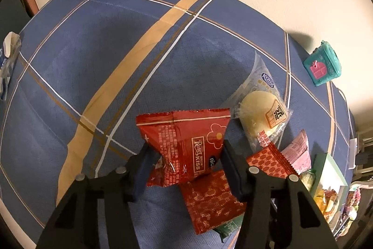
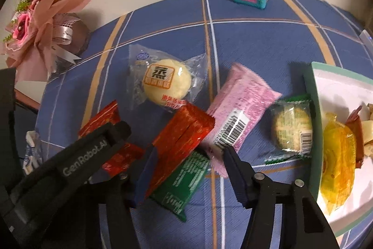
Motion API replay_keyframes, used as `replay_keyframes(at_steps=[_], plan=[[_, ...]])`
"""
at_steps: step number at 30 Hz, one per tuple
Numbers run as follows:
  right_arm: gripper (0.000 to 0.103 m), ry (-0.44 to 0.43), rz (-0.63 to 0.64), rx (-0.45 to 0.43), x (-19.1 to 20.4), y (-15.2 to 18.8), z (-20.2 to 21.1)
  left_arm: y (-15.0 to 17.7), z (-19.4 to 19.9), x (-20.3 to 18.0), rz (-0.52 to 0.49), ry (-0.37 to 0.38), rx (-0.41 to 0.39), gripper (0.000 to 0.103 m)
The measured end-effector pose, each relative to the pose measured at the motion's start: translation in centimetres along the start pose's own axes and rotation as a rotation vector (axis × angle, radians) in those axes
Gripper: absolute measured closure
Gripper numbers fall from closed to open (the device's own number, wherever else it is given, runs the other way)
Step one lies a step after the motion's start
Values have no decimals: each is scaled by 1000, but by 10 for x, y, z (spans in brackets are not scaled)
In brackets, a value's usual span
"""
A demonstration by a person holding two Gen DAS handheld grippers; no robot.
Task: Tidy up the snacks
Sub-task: 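Lower the left tool onto the red wafer bag while the right tool approaches the red wafer packet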
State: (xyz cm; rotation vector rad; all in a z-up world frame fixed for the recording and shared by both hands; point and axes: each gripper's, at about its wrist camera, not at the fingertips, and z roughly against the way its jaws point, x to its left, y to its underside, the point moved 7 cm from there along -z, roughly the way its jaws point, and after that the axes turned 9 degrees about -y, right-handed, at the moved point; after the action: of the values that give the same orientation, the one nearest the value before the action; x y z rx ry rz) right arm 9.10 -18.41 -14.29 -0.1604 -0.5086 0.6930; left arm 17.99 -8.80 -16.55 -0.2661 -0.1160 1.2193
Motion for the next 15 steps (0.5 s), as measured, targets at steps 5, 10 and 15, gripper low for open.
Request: replay_keyframes(at_steps=[5, 10, 15], plan=[[53, -60, 5, 9, 11, 3, -2, 1, 4, 4, 10, 12, 9, 45], [62, -116, 13, 9, 19, 4, -10, 2, 4, 5, 11, 17, 16, 45], [71, -156, 9, -12, 19, 0, -16, 2, 1, 3, 31, 61, 37, 50]])
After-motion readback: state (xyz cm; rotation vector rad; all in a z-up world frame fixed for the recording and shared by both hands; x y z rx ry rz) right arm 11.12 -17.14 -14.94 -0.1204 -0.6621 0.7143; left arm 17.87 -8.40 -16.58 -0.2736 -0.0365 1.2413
